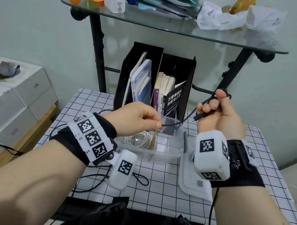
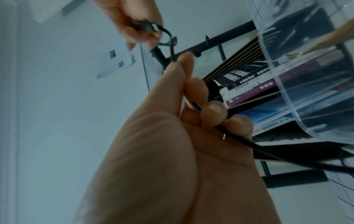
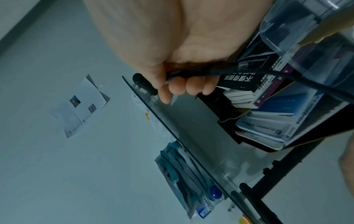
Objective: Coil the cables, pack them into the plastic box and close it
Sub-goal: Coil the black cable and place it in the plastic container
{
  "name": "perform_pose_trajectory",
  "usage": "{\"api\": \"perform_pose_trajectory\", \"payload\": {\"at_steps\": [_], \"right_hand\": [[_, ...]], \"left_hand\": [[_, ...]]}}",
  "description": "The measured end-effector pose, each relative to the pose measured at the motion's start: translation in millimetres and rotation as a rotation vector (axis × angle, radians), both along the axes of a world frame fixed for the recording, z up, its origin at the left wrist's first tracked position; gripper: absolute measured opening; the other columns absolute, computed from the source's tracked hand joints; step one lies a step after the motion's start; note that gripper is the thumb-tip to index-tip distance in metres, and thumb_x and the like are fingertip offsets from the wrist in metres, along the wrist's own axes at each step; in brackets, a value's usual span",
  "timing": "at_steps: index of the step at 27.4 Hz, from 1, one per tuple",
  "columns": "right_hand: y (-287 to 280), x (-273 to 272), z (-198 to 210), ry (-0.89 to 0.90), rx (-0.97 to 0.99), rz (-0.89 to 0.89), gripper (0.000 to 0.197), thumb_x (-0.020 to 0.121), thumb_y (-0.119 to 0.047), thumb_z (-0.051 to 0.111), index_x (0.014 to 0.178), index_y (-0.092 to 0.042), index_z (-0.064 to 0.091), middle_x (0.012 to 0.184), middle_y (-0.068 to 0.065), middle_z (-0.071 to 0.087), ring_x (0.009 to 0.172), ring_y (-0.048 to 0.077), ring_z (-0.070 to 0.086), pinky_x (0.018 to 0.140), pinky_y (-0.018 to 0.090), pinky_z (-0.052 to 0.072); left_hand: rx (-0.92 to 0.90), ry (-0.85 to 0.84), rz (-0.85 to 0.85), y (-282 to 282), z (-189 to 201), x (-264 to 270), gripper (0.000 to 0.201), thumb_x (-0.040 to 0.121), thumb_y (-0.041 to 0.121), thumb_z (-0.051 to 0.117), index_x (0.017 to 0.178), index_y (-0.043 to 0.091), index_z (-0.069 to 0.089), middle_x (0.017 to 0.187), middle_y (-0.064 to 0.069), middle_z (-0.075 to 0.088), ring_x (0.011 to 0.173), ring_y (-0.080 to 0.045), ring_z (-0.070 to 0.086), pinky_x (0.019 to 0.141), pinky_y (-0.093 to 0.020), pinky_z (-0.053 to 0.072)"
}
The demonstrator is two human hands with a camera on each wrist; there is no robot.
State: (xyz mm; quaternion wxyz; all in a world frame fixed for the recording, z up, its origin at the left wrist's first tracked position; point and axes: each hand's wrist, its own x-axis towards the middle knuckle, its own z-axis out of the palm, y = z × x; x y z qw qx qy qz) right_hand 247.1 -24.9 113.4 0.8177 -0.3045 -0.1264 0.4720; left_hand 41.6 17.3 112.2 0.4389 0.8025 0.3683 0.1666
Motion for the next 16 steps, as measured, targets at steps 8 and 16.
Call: {"api": "perform_pose_trajectory", "payload": {"at_steps": [8, 16], "right_hand": [[-4.3, -16.5, -7.8, -0.248, -0.086, 0.092, 0.025, 0.102, -0.014, 0.037, 0.094, -0.007, 0.059, 0.054, -0.001, 0.046, 0.047, 0.014, 0.043, 0.067, 0.031, 0.042], [-13.8, -28.0, -8.4, -0.627, -0.311, 0.379, 0.025, 0.102, -0.013, 0.039, 0.094, -0.006, 0.061, 0.054, 0.0, 0.054, 0.052, 0.017, 0.049, 0.053, 0.027, 0.046]], "left_hand": [[0.087, 0.017, -0.086, -7.9, 18.4, 11.6, 0.011, 0.09, 0.031, 0.061, 0.084, 0.03, 0.071, 0.087, -0.003, 0.072, 0.086, -0.025, 0.066, 0.086, -0.045, 0.053], [0.13, -0.102, -0.012, -11.2, 24.8, 16.7, 0.017, 0.091, 0.025, 0.06, 0.084, 0.013, 0.07, 0.085, -0.013, 0.07, 0.082, -0.036, 0.064, 0.076, -0.049, 0.053]]}}
